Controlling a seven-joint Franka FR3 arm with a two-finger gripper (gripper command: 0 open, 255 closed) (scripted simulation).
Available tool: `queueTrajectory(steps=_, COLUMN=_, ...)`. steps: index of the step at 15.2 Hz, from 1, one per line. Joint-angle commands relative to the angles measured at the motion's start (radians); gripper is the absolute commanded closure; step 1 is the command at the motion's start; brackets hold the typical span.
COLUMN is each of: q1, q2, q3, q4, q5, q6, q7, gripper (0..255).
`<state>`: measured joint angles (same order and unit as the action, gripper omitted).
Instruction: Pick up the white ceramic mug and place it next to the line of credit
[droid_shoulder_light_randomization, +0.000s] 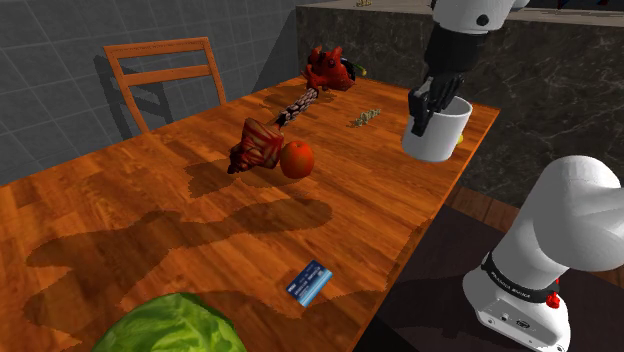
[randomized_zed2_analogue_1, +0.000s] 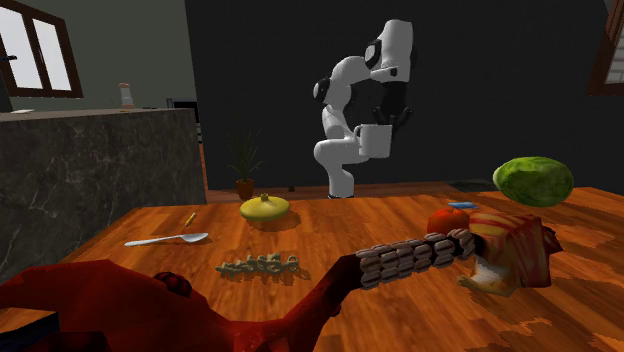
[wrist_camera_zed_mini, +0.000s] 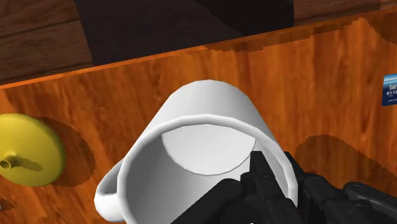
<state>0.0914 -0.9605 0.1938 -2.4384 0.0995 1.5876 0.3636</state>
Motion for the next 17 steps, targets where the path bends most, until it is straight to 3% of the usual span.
queueTrajectory(steps=1, q1=0.017, q2=-0.02, q3=0.042, q4=0.005, q5=0.033, q6=-0.022, q7=0.045, gripper=255)
queueTrajectory(steps=6, q1=0.055, q2=-0.037, q3=0.158, q4=0.031, q5=0.122, q6=-0.055, q7=0.162, gripper=255)
queueTrajectory(steps=17, q1=0.078, q2=-0.086, q3=0.193, q4=-0.137, q5=0.159, q6=0.065, q7=0.162, gripper=255)
